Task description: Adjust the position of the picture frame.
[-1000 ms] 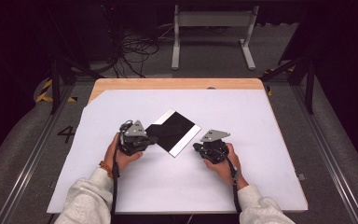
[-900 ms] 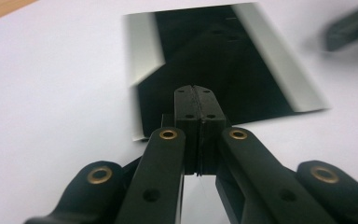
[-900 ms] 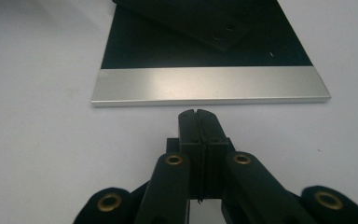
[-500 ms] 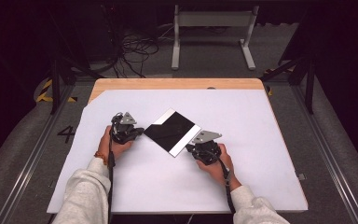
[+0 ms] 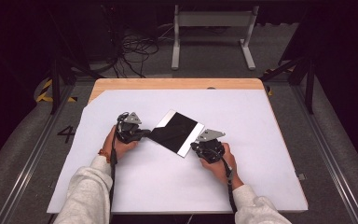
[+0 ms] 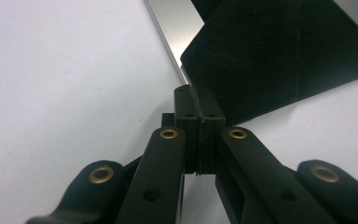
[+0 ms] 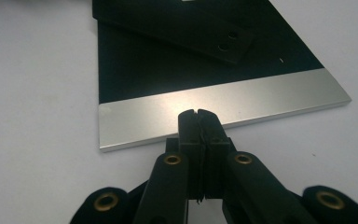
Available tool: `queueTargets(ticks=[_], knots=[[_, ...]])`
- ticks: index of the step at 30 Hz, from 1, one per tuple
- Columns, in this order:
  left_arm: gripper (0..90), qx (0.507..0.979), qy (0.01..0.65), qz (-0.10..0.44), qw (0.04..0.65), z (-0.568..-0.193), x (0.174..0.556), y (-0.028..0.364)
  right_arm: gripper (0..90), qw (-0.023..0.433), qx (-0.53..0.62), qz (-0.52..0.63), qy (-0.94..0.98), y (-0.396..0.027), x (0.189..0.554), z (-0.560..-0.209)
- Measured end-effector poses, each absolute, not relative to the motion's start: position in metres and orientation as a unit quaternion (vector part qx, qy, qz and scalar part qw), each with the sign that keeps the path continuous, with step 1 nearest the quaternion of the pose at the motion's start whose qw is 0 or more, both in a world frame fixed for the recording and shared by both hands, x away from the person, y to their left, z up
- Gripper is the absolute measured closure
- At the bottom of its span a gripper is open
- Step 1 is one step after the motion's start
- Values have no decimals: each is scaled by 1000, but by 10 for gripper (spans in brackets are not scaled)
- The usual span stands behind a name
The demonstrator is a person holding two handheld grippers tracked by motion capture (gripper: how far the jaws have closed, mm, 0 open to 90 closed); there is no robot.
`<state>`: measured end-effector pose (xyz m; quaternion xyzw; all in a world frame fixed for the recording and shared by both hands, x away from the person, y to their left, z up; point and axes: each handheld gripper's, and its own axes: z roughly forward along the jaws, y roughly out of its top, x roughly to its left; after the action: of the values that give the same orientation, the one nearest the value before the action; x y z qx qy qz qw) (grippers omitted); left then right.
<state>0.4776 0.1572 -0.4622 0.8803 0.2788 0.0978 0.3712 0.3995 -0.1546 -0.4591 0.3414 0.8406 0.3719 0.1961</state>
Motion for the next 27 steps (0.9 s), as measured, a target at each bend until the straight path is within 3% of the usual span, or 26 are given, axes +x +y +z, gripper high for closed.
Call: queueTargets(ticks=[4,27], knots=[[900,876,279,73,387,-464,474,155,900,196,347,369,840,-163,400,-461],[900,899,199,43,388,-462,431,121,900,183,369,368,833,-205,403,-458]])
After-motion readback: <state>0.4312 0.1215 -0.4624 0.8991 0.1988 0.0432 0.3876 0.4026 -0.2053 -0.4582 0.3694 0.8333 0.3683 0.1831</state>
